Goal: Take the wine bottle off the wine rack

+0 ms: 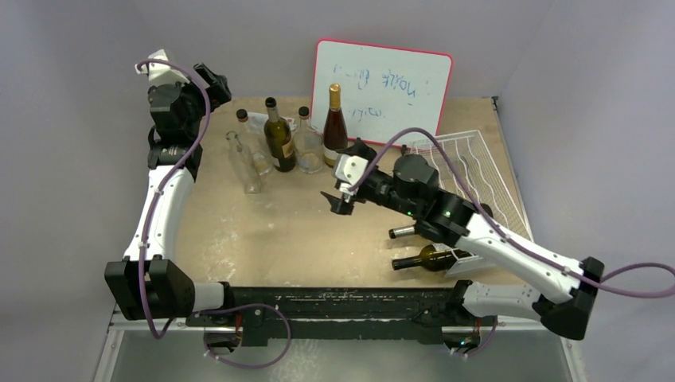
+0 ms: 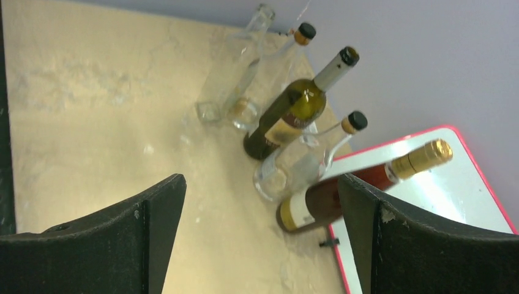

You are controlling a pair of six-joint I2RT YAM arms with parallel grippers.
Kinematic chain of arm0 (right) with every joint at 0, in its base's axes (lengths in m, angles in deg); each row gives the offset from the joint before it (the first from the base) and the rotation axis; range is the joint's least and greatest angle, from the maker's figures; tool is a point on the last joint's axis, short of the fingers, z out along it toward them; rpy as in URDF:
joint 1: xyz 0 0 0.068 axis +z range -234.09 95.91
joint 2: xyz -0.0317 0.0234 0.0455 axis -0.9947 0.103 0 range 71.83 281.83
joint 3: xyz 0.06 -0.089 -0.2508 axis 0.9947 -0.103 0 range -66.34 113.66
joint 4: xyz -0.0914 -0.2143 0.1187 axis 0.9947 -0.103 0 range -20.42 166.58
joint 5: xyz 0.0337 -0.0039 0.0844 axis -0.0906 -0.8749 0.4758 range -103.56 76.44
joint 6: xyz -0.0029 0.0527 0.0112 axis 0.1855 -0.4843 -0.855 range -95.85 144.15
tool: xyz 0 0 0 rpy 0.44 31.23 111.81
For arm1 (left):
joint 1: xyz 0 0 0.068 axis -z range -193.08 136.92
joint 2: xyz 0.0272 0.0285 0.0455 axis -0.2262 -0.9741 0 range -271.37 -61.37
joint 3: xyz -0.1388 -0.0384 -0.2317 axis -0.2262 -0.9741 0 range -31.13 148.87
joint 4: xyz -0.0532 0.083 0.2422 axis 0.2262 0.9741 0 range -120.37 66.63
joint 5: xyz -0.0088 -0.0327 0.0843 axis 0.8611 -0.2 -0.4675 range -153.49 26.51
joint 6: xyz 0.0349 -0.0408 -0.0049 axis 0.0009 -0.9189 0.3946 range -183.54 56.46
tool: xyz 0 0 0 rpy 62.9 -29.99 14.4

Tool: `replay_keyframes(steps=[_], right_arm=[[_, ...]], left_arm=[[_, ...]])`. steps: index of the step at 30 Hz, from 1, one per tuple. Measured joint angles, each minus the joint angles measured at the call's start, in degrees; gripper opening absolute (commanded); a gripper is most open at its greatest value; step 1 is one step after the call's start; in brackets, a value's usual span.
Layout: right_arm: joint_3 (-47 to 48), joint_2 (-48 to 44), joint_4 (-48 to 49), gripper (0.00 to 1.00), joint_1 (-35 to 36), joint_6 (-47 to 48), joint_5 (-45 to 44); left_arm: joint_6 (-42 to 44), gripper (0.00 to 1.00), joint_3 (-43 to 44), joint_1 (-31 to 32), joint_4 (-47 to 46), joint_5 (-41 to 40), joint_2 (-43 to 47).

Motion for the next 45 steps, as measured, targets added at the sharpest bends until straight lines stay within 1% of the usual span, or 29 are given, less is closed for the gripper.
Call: replay_keyframes(steps=[4, 8, 11, 14, 21, 28, 31, 34, 41, 45], right_arm=[[-0.74, -6.4, -10.67, 0.97, 0.0, 2.86, -0.17], [-0.92, -8.98, -21.27, 0.92, 0.02, 5.05, -2.08], [-1.88, -8.0, -28.59, 0.91, 0.02, 6.27, -4.39], [-4.9, -5.62, -34.82, 0.91, 0.02, 7.13, -6.71], [-12.35, -0.5, -43.56, 0.93, 0.02, 8.33, -9.53], [-15.21, 3.41, -45.22, 0.94, 0.0, 8.96, -12.92], [-16.76, 5.84, -44.39, 0.93, 0.0, 9.35, -16.48], [-17.18, 7.96, -43.63, 0.9, -0.35, 9.68, -18.8], [-17.4, 10.34, -40.41, 0.9, -1.92, 10.73, -22.93], [-17.4, 13.38, -38.73, 0.9, -2.82, 11.32, -25.14]], left_arm=[[0.02, 0.98, 0.0, 0.81, 0.0, -0.02, 0.0], [0.5, 0.98, 0.0, 1.68, 0.07, -0.7, 0.2], [0.68, 0.98, 0.0, 2.38, 0.07, -1.09, 0.55], [0.7, 0.98, 0.02, 2.62, 0.07, -1.11, 0.83], [0.76, 0.98, 0.02, 2.89, 0.09, -1.77, 0.9], [1.05, 0.98, 0.02, 2.99, 0.09, -1.95, 0.9], [1.05, 0.98, 0.02, 2.99, 0.09, -1.95, 0.9], [1.05, 0.98, 0.02, 3.04, 0.09, -1.95, 0.87], [1.05, 0.98, 0.02, 3.06, 0.09, -1.95, 0.87], [1.03, 0.98, 0.02, 3.06, 0.09, -1.92, 0.87]])
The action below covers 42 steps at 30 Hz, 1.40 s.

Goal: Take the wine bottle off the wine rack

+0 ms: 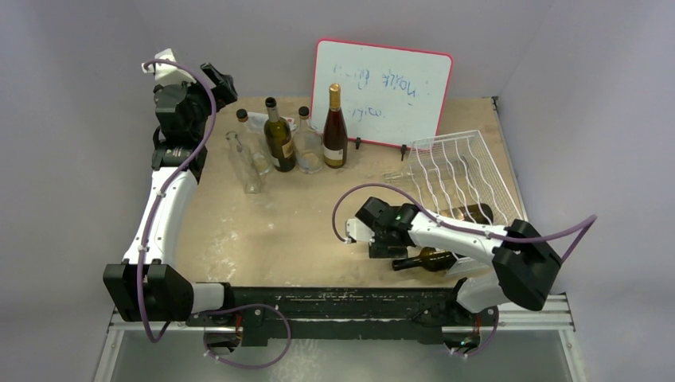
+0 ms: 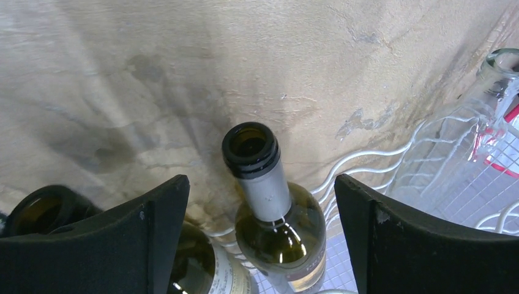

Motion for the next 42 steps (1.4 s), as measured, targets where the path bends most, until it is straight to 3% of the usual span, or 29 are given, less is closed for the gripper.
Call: replay_keyframes(steps=[19, 31, 42], right_arm=[[-1.64, 4.31, 7.37, 0.8, -3.19, 2.62, -6.38], [-3.08, 5.62, 9.86, 0.79, -4.59, 3.98, -6.34], [-3.1, 8.37, 10.47, 0.66, -5.07, 4.55, -5.09]], left_arm=[[0.02, 0.98, 0.0, 0.31, 0.0, -0.02, 0.0], [-0.04, 0.98, 0.0, 0.31, -0.02, 0.0, 0.02], [-0.07, 0.98, 0.0, 0.31, -0.02, 0.07, 0.02]])
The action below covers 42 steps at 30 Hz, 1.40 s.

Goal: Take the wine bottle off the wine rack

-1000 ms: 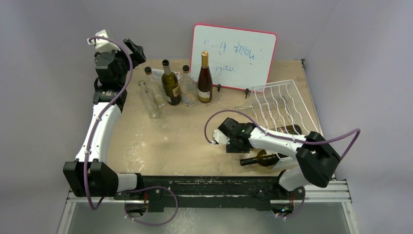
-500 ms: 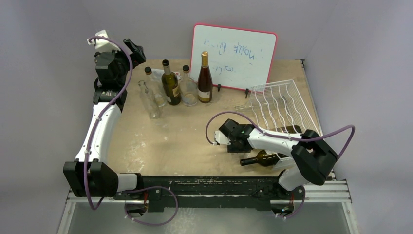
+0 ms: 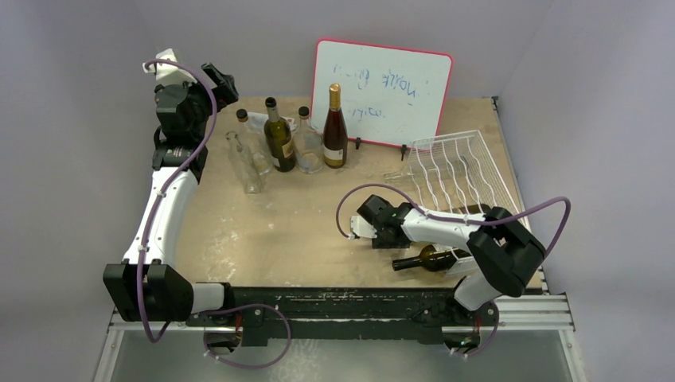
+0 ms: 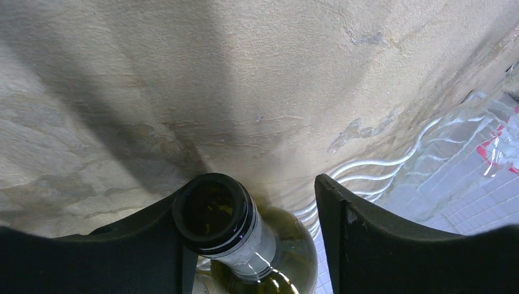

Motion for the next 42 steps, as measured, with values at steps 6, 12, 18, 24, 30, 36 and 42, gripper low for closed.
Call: replay_keyframes(steps=[6, 12, 18, 24, 30, 36, 42], right_arm=[[0.0, 0.0, -0.24, 0.63, -0.13, -0.02, 0.55], [0.0, -0.04, -0.52, 0.54, -0.48, -0.02, 1.29], [0.0, -0.44, -0.87, 0.4, -0.7, 0.48, 2.78], [0.0, -2.29, -0.72, 0.27, -0.74, 2.84, 2.6], [0.33, -2.38, -0.57, 0.1, -0.74, 3.32, 2.01], [1.99, -1.66, -0.98, 0.0, -0.61, 2.93, 1.95], [3.43, -0.94, -1.97, 0.0, 0.2, 2.01, 2.16]], left_arm=[[0.0, 0.98, 0.0, 0.0, 0.0, 0.02, -0.02], [-0.02, 0.98, 0.0, 0.0, 0.0, 0.13, -0.02], [-0.04, 0.98, 0.0, 0.0, 0.0, 0.2, -0.02], [-0.04, 0.98, 0.0, 0.0, -0.02, 0.35, 0.0], [-0.04, 0.98, 0.0, 0.04, 0.0, 0.35, -0.02], [-0.02, 0.98, 0.0, 0.11, 0.0, 0.31, -0.02], [-0.02, 0.98, 0.0, 0.42, 0.0, 0.31, 0.0]])
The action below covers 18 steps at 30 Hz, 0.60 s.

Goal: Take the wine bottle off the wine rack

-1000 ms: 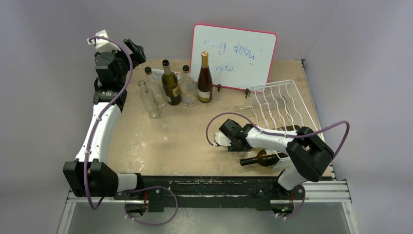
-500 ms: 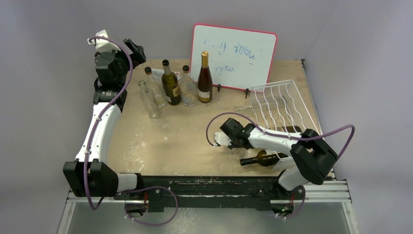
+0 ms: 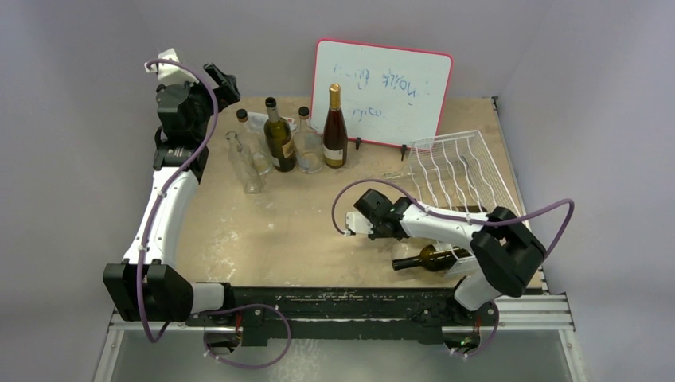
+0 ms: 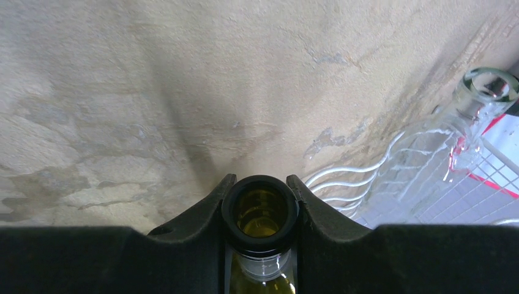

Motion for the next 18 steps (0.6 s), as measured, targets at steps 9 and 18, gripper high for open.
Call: replay_keyframes(steps=[9, 18], right_arm=[[2.8, 3.43, -1.64, 0.0, 2.4, -2.47, -0.26], [3.76, 3.45, -0.44, 0.0, 6.36, -5.03, -0.46]], left_arm=[[0.02, 0.98, 0.0, 0.07, 0.0, 0.02, 0.0], [0.02, 0.98, 0.0, 0.07, 0.0, 0.0, -0.02]])
